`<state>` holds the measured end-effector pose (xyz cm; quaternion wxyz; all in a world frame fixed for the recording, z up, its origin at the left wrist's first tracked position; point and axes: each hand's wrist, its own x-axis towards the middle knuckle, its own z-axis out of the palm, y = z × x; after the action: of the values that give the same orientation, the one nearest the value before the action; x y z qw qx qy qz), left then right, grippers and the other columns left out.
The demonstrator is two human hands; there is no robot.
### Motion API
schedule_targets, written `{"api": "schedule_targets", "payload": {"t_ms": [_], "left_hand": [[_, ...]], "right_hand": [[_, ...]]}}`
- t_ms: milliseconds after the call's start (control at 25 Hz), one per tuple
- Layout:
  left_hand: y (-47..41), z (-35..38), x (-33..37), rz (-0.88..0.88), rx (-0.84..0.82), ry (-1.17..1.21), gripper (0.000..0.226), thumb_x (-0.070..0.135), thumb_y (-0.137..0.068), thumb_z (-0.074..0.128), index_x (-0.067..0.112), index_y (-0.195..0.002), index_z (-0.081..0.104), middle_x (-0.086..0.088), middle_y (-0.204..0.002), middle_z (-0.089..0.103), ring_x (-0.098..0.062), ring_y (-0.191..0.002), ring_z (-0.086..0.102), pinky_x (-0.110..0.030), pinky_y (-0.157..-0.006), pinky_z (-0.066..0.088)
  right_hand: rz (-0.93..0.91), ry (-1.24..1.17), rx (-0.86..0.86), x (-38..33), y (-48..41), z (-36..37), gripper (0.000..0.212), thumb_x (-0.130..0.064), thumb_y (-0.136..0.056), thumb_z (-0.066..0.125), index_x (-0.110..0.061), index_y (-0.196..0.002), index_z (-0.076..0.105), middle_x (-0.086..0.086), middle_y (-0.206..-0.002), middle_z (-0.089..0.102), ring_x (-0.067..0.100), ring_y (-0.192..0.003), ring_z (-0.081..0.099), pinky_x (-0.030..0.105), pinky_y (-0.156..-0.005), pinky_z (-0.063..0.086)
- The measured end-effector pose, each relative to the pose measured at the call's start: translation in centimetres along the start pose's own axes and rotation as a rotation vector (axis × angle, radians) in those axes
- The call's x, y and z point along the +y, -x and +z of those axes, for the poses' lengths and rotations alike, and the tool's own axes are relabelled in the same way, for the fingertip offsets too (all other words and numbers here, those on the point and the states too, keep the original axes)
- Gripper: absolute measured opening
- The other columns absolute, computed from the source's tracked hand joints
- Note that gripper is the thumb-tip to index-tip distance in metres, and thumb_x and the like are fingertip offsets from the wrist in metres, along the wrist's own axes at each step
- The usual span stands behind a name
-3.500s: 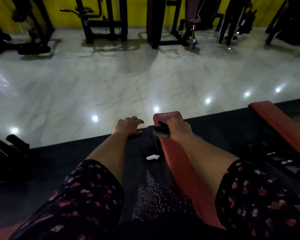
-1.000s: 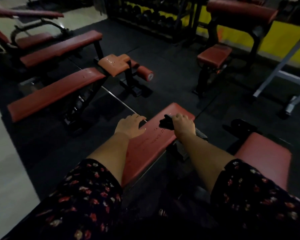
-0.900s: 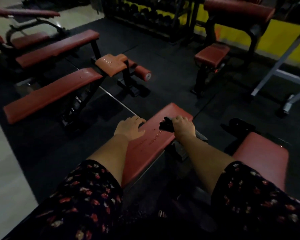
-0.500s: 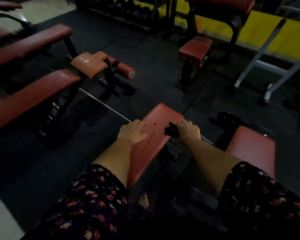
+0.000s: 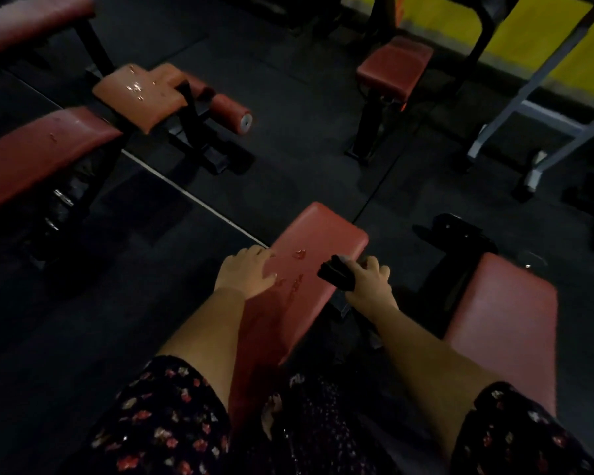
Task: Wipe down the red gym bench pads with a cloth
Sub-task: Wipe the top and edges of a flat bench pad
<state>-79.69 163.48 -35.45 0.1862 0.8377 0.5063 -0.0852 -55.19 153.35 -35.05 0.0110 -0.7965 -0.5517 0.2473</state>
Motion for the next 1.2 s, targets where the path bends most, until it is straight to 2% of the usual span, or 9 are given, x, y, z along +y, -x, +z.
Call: {"api": "schedule_targets", "payload": {"t_ms": [160,360,440,560,720,800,1000,1120,1200], "left_hand": [[-4.4,4.2,-1.8,0.035,-0.009,-0.034,0.059,0.050,-0.092,0.051,0.030,-0.145,0.036,0.002,-0.138,0.045,-0.021,-0.121,0.049,-0.039,-0.091,0.045],[-8.8,9.3,-3.8,0.046,0.027,0.027,0.055,0.046,-0.096,0.046,0.031,-0.148,0.034,0.004,-0.147,0.038,-0.018,-0.130,0.042,-0.037,-0.100,0.041],[-11.0,10.9,-5.3,0.090,0.029,0.044,0.052,0.042,-0.099,0.043,0.029,-0.149,0.033,0.003,-0.150,0.035,-0.017,-0.135,0.037,-0.037,-0.104,0.038],[-13.9,12.8,-7.5,0.214,0.099,-0.028,0.051,0.036,-0.100,0.045,0.024,-0.148,0.038,-0.001,-0.151,0.037,-0.021,-0.138,0.036,-0.040,-0.107,0.039],[-16.1,16.0,-7.9,0.245,0.110,0.022,0.052,0.036,-0.097,0.045,0.025,-0.147,0.039,0.000,-0.151,0.038,-0.021,-0.138,0.036,-0.040,-0.104,0.042],[-16.7,17.6,-7.6,0.224,0.100,0.096,0.052,0.035,-0.100,0.042,0.027,-0.150,0.032,0.002,-0.154,0.031,-0.018,-0.142,0.029,-0.039,-0.107,0.041],[-17.0,20.0,-7.9,0.121,0.101,0.269,0.058,0.037,-0.102,0.039,0.025,-0.155,0.018,0.005,-0.162,0.012,-0.014,-0.148,0.007,-0.030,-0.114,0.018],[-17.2,20.7,-8.2,0.125,0.098,0.315,0.062,0.043,-0.098,0.034,0.024,-0.155,0.019,0.003,-0.163,0.011,-0.016,-0.148,0.009,-0.032,-0.114,0.020],[-17.3,20.9,-8.3,0.125,0.103,0.309,0.063,0.045,-0.096,0.031,0.025,-0.155,0.020,0.003,-0.162,0.013,-0.017,-0.148,0.011,-0.034,-0.115,0.022]], "right_hand": [[0.084,-0.141,-0.169,2.8,-4.6,4.9,0.078,-0.018,-0.085,0.058,-0.042,-0.151,0.023,0.013,-0.151,0.028,0.039,-0.125,0.042,0.044,-0.099,0.044],[0.402,-0.835,-0.068,3.9,-10.6,8.3,0.065,-0.008,-0.083,0.062,-0.024,-0.144,0.045,0.010,-0.124,0.062,0.027,-0.103,0.061,0.030,-0.085,0.049],[0.463,-0.940,0.089,3.9,-13.9,8.3,0.061,-0.020,-0.075,0.066,-0.014,-0.135,0.056,0.013,-0.108,0.067,0.025,-0.089,0.063,0.027,-0.073,0.047],[0.316,-0.689,0.200,3.2,-18.6,7.2,0.069,-0.027,-0.077,0.067,-0.017,-0.142,0.047,0.012,-0.116,0.063,0.030,-0.106,0.059,0.027,-0.081,0.042],[-0.212,0.195,0.275,1.2,-23.7,7.3,0.076,-0.025,-0.084,0.063,-0.037,-0.150,0.028,0.011,-0.141,0.045,0.035,-0.114,0.045,0.043,-0.092,0.040],[-0.340,0.411,0.303,0.2,-26.0,8.3,0.071,-0.026,-0.088,0.057,-0.044,-0.148,0.025,0.013,-0.150,0.033,0.037,-0.116,0.040,0.045,-0.092,0.036],[-0.476,0.546,0.197,0.0,-29.0,10.8,0.066,-0.034,-0.091,0.052,-0.050,-0.148,0.021,0.017,-0.157,0.019,0.039,-0.126,0.033,0.046,-0.100,0.032],[-0.431,0.564,0.121,1.2,-29.5,11.5,0.078,-0.053,-0.085,0.054,-0.055,-0.147,0.007,0.011,-0.160,0.006,0.043,-0.132,0.024,0.055,-0.104,0.029],[-0.365,0.518,0.075,1.1,-30.0,11.4,0.084,-0.051,-0.084,0.057,-0.058,-0.145,0.001,0.008,-0.161,-0.003,0.045,-0.134,0.025,0.058,-0.101,0.036]]}}
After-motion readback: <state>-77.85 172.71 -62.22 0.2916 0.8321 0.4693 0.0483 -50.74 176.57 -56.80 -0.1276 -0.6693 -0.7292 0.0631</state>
